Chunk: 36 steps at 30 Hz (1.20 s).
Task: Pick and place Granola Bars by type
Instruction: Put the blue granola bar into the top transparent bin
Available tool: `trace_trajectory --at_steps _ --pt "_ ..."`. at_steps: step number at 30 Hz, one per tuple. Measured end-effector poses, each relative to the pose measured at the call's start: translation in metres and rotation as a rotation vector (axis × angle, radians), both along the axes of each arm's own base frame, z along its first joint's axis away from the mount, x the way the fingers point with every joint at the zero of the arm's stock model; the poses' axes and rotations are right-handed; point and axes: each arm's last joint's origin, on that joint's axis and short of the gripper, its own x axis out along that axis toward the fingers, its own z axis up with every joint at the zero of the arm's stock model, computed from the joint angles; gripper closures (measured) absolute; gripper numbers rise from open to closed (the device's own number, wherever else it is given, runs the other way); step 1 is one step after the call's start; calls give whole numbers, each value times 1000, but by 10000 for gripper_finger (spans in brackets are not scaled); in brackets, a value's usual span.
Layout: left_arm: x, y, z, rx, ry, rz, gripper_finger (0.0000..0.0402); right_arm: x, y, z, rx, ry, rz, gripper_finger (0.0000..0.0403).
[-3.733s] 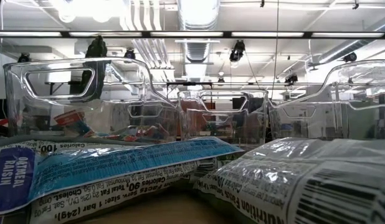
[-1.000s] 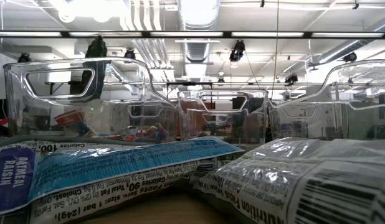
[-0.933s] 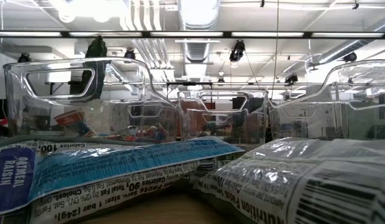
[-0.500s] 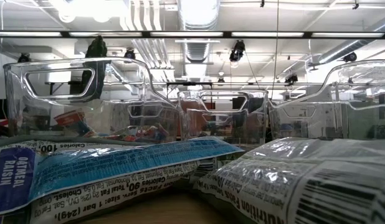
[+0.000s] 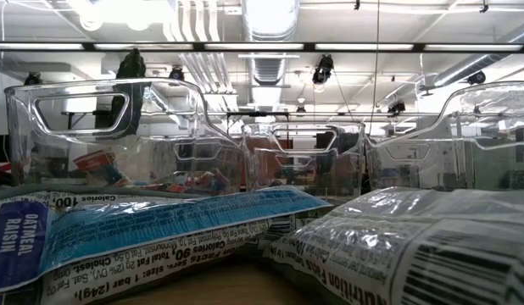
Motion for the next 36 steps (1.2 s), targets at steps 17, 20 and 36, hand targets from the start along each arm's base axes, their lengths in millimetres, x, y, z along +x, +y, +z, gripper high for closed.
trace_trajectory --at_steps 17,20,36 --pt "-89 59 120 397 -560 -169 401 9 9 4 21 -30 3 275" --pt "-112 74 124 397 -669 -163 401 19 18 8 14 -65 11 275" --pt "-203 136 43 256 -950 9 402 87 84 16 34 -249 154 302"
